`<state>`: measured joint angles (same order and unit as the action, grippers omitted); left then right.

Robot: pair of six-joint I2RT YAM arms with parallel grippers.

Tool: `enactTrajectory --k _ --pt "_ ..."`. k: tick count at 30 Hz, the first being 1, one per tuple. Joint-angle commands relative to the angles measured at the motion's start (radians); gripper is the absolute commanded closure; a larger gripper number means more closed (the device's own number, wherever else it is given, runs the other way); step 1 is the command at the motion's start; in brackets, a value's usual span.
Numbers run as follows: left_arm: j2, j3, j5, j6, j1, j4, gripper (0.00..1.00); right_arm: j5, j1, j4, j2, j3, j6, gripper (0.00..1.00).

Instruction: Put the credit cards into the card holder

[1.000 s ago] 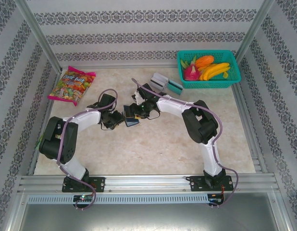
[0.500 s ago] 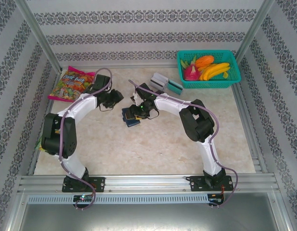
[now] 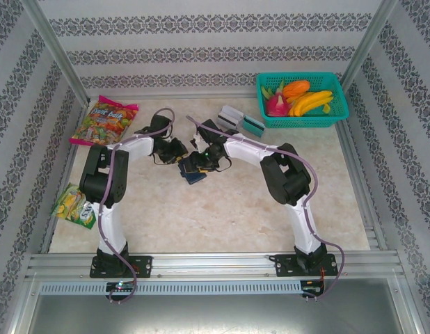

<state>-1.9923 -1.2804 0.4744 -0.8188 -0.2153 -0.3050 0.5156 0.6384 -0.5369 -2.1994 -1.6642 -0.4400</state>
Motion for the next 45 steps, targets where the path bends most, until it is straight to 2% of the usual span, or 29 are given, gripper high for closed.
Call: enactTrajectory --k 1,7,11,18,24,26,29,32,35,37,41,43,45 --pt "0.038 0.095 0.046 0.016 -0.022 0.015 0.75 -0.045 -0.02 -0.016 0.053 0.007 0.028 0.46" --pt "0.157 0.274 0.025 0.001 -0.028 0.042 0.75 -0.043 -0.036 -0.055 0.029 -0.025 0.057 0.46" --pt "0.222 0.348 0.002 -0.028 -0.062 0.055 0.75 -0.033 -0.033 -0.048 0.013 -0.033 0.061 0.46" --pt "0.312 0.424 -0.061 -0.118 -0.196 0.065 0.75 -0.045 -0.052 -0.069 0.029 -0.033 0.103 0.46" --pt "0.404 0.488 -0.111 -0.218 -0.301 0.084 0.75 -0.075 -0.105 -0.067 0.177 0.037 0.142 0.46" --pt "0.459 0.484 -0.154 -0.199 -0.299 0.01 0.74 -0.104 -0.117 -0.053 0.257 0.103 0.164 0.46" --pt "0.562 0.432 -0.308 -0.143 -0.292 -0.166 0.75 -0.165 -0.133 -0.006 0.388 0.251 0.177 0.47" --pt "0.633 0.411 -0.349 -0.108 -0.255 -0.214 0.74 -0.163 -0.134 0.093 0.505 0.432 0.184 0.49" --pt "0.613 0.366 -0.31 -0.061 -0.193 -0.21 0.72 -0.184 -0.095 0.176 0.572 0.587 0.212 0.54" --pt "0.539 0.304 -0.252 -0.022 -0.165 -0.196 0.72 -0.231 -0.048 0.217 0.588 0.65 0.245 0.56" --pt "0.407 0.198 -0.157 0.012 -0.171 -0.145 0.74 -0.25 -0.015 0.369 0.579 0.753 0.251 0.57" --pt "0.35 0.164 -0.125 0.015 -0.184 -0.128 0.74 -0.255 0.009 0.385 0.54 0.744 0.274 0.58" --pt "0.311 0.129 -0.12 0.029 -0.198 -0.141 0.74 -0.314 0.038 0.383 0.506 0.727 0.292 0.58"
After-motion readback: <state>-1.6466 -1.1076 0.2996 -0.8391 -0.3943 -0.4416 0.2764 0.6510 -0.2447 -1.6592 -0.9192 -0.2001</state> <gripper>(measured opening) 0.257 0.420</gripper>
